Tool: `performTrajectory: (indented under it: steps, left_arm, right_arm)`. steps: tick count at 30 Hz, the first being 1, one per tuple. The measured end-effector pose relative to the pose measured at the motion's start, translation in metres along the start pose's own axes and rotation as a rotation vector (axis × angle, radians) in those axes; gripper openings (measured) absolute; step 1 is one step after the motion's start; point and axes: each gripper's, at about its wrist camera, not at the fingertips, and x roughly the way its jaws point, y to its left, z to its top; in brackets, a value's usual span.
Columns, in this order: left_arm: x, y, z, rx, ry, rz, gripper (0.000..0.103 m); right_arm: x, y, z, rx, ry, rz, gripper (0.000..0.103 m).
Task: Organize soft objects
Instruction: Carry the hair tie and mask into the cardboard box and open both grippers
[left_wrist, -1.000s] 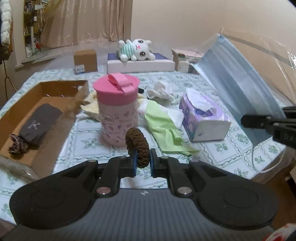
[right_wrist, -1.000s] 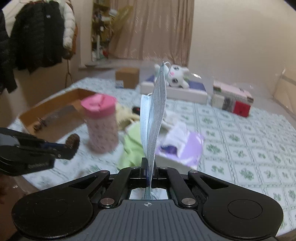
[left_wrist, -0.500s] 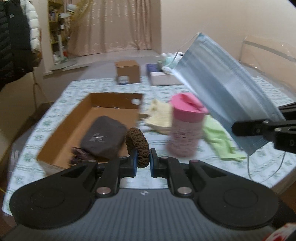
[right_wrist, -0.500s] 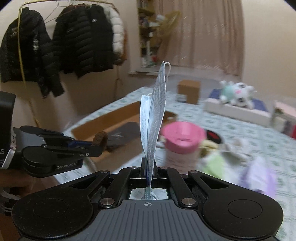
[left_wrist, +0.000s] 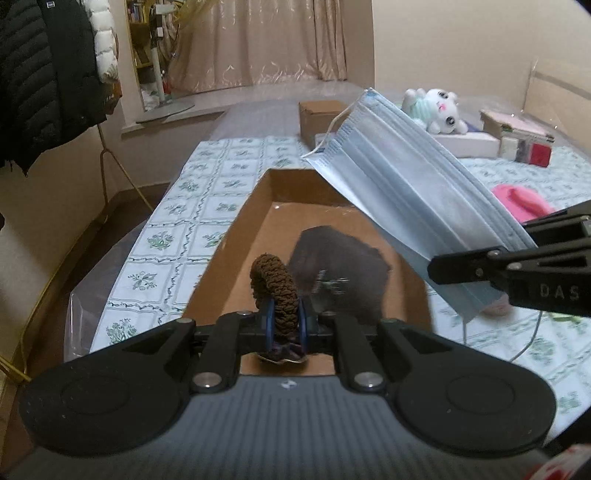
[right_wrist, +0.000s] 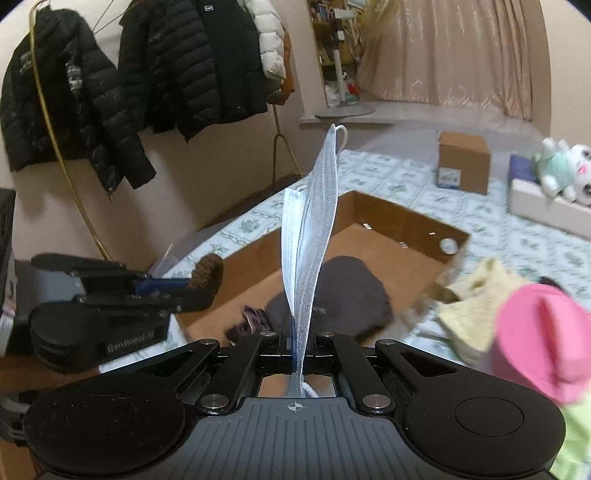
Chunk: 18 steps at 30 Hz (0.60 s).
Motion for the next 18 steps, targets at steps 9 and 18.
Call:
performTrajectory:
  steps: [9,18]
  left_arm:
    - [0.033,0.016,-0.006,-0.028,0.02,-0.012,0.026]
    - [0.009,0.016,-0.019,-0.09,0.003,0.001,0.029]
  right_arm:
    - [0.046,-0.006,-0.003,0.068,0.004,0.054,0.055]
    - [0.013,-0.004,-0.018,0.042,-0.058,0.006,0.072]
